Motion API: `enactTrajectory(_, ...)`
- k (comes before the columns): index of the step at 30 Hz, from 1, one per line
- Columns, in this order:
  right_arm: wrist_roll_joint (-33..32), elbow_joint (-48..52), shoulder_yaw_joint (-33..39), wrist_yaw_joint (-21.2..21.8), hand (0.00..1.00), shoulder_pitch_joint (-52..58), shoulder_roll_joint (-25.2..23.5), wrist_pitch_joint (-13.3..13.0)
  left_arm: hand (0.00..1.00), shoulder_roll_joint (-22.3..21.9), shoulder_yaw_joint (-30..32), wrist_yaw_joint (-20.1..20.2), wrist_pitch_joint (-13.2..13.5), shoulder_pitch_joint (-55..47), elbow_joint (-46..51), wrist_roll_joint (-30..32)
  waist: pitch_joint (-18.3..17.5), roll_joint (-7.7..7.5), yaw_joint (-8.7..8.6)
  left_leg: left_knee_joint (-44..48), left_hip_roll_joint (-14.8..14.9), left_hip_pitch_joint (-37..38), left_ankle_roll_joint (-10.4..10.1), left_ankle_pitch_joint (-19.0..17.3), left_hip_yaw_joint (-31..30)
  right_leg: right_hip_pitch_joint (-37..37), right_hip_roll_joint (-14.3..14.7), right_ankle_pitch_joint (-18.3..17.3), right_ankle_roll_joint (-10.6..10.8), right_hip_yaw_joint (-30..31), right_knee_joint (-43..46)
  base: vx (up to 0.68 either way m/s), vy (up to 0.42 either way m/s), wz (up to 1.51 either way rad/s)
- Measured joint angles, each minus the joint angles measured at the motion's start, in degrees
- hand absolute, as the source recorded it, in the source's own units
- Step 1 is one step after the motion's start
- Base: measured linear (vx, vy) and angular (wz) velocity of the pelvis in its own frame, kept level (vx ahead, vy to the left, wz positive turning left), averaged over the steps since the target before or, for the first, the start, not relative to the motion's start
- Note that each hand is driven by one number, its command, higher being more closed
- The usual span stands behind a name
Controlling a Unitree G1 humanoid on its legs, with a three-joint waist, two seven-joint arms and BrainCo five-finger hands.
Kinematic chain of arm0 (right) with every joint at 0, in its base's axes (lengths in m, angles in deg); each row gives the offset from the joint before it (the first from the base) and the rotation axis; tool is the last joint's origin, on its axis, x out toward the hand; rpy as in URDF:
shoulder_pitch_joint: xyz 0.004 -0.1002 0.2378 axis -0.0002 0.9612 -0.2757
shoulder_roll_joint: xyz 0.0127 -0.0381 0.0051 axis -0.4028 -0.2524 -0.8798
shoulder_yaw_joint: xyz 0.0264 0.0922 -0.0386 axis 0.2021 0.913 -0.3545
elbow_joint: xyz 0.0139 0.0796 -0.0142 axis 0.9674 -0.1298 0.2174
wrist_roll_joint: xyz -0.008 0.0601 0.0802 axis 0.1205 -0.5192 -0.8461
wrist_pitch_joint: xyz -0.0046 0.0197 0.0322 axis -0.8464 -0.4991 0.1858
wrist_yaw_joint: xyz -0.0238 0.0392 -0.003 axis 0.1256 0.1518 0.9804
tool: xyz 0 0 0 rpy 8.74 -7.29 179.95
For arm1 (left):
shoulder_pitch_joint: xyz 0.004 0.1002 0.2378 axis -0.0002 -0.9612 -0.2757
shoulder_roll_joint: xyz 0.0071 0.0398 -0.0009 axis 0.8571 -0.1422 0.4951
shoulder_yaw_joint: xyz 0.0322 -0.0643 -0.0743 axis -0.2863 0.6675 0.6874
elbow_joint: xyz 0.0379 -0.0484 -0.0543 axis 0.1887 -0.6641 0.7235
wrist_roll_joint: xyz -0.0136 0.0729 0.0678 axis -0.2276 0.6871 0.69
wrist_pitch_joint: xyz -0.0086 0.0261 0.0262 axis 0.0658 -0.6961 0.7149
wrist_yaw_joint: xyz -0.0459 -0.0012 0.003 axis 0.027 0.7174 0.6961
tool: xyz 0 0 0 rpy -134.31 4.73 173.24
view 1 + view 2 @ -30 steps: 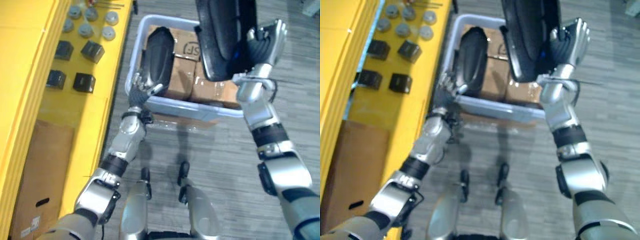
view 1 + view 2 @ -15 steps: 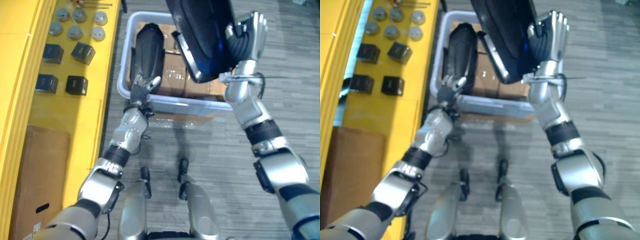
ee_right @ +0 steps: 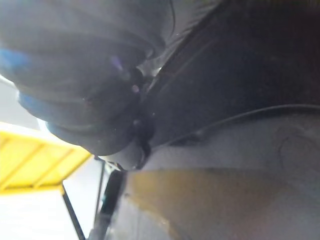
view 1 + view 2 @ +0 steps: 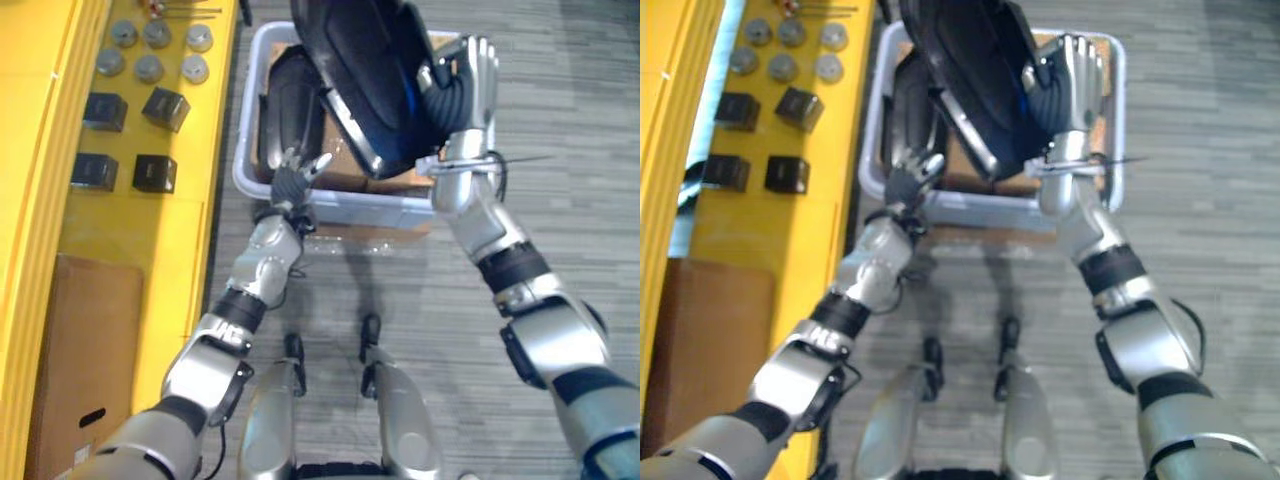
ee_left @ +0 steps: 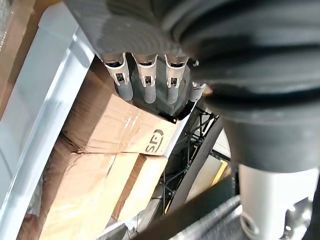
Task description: Walk over and take plastic housings, then place them on the shelf
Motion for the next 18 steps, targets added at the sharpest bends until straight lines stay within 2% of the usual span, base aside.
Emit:
enactTrajectory(2, 0.46, -0.4, -1.12, 0.1, 1.0, 0.23, -0.27, -0.07, 0.0, -0.75, -0.02, 0.29, 1.03, 0.0, 0.02, -0.6, -0.2, 0.77, 0.13, 0.0, -0.01, 0.01, 0.01, 0.01, -0.04, 0.02, 0.0, 0.0, 0.0, -0.03, 0.01, 0.0, 0.0, 0.0)
enactTrajectory(4, 0.96, -1.41, -2.31, 0.34, 1.0, 0.23, -0.71, -0.81, 0.0, -1.31, -0.06, 0.42, 1.75, 0.0, 0.03, -0.81, -0.26, 0.88, 0.16, 0.01, 0.07, 0.06, 0.0, 0.01, -0.1, 0.08, 0.01, 0.0, -0.01, -0.06, 0.01, 0.0, 0.0, 0.0)
enactTrajectory(9, 1.18, -2.11, -3.72, 1.25, 1.0, 1.45, -1.5, -1.29, 0.0, -1.95, -0.58, 0.42, 1.92, -0.02, 0.03, -0.78, -0.26, 0.89, 0.27, 0.02, 0.09, 0.21, 0.0, 0.06, -0.21, 0.37, 0.01, 0.06, -0.09, -0.2, -0.1, 0.0, 0.0, 0.01)
enactTrajectory(18, 1.27, -1.98, -4.68, 1.08, 1.0, 4.53, -3.99, -4.64, 0.0, -2.48, -0.75, -0.15, 1.98, -2.12, 0.01, -0.73, -0.37, 1.08, 0.53, -0.58, 0.05, 1.05, -0.08, 0.22, -0.22, 1.18, 0.01, 0.08, -0.13, -0.3, -0.51, 0.0, 0.0, 0.0)
